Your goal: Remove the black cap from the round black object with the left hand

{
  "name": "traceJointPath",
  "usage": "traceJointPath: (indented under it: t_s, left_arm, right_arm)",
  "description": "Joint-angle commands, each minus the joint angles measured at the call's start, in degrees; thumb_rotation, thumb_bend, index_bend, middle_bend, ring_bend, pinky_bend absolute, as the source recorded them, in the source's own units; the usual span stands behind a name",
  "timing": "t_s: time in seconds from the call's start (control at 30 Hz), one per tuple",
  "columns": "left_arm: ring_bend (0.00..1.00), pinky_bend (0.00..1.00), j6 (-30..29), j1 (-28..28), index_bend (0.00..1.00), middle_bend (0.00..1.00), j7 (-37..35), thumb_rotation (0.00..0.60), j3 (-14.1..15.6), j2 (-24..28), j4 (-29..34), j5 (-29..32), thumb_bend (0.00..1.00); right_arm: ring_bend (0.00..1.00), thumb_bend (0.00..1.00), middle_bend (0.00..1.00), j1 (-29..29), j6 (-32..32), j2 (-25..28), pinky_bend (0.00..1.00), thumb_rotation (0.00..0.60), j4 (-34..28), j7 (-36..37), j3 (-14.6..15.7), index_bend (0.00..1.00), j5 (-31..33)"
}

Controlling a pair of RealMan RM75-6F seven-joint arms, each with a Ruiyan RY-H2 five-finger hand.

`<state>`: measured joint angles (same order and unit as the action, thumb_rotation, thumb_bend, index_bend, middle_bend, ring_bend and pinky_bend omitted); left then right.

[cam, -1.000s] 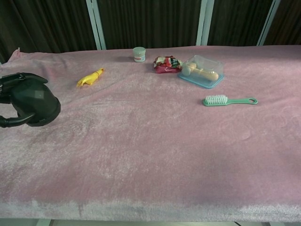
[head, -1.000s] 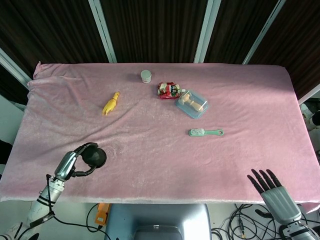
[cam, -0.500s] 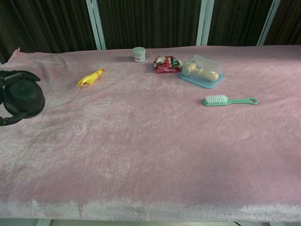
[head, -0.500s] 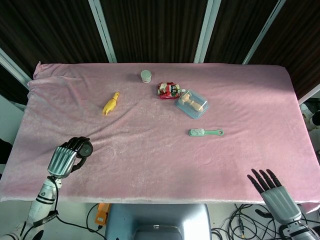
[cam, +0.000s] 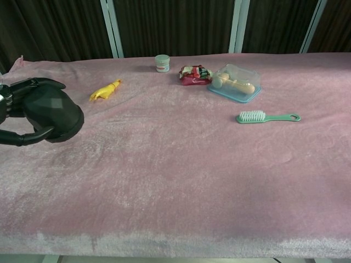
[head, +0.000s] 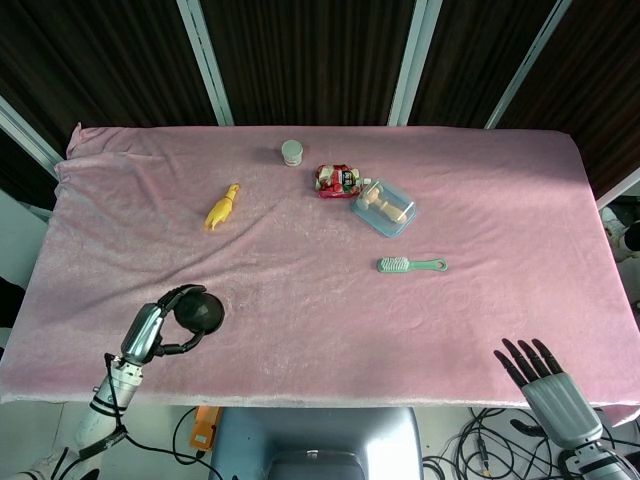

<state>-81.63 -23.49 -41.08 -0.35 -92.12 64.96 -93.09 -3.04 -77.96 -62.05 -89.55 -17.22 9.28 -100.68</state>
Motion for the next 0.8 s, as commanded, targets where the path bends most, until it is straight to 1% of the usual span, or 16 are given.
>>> traceJointPath:
  t_s: [0.03,0.13,0.23,0.47,0.67,0.77,0.8]
  left_arm:
    - [0.46,0.58,0.45,-0.18,0.40,0.39,5.55,0.600,-0.56,-4.40,-4.00,0.51,0.35]
    - [0.45,0.57,1.01,-0.29,0.39,0.38,9.12,0.600,-1.08,-7.22,-7.52,1.27,0.35]
    - [0.45,0.57,1.84,-0.39,0.39,0.38,11.23,0.600,-0.93,-9.22,-10.42,1.56,0.35]
    - [0.44,0.56,4.58,-0.19,0.39,0.37,11.37,0.600,0.21,-10.99,-13.51,2.26,0.35]
    - [0.41,0.48,5.62,0.01,0.38,0.36,11.52,0.600,0.78,-12.09,-15.84,2.43,0.35]
    - [0.36,0.41,6.11,0.02,0.36,0.33,11.68,0.600,1.15,-12.22,-16.50,2.32,0.35]
    - [0.33,0.39,6.74,-0.01,0.34,0.31,11.72,0.600,1.40,-12.08,-16.51,2.36,0.35]
  right_arm:
    - [0.00,0.05,0.00,-0.04,0.10,0.02,0.07,0.600,-0.03,-0.08,-0.02,0.00,0.05]
    - [0.00,0.05,0.00,-0.10,0.33,0.04,0.07,0.600,-0.11,-0.23,0.00,0.00,0.17]
    - [0.00,0.05,0.00,-0.16,0.49,0.07,0.07,0.600,-0.21,-0.34,-0.01,0.00,0.24]
    - [0.00,0.05,0.00,-0.11,0.29,0.09,0.07,0.600,-0.13,-0.15,0.05,0.00,0.09]
    - [0.00,0.05,0.00,-0.18,0.56,0.08,0.07,0.600,-0.26,-0.41,0.02,0.00,0.27]
    - [0.00,0.05,0.00,-0.15,0.53,0.03,0.07,0.600,-0.29,-0.52,-0.03,0.00,0.37]
    - [0.00,0.05,0.00,-0.13,0.48,-0.01,0.07,0.600,-0.28,-0.53,-0.06,0.00,0.40]
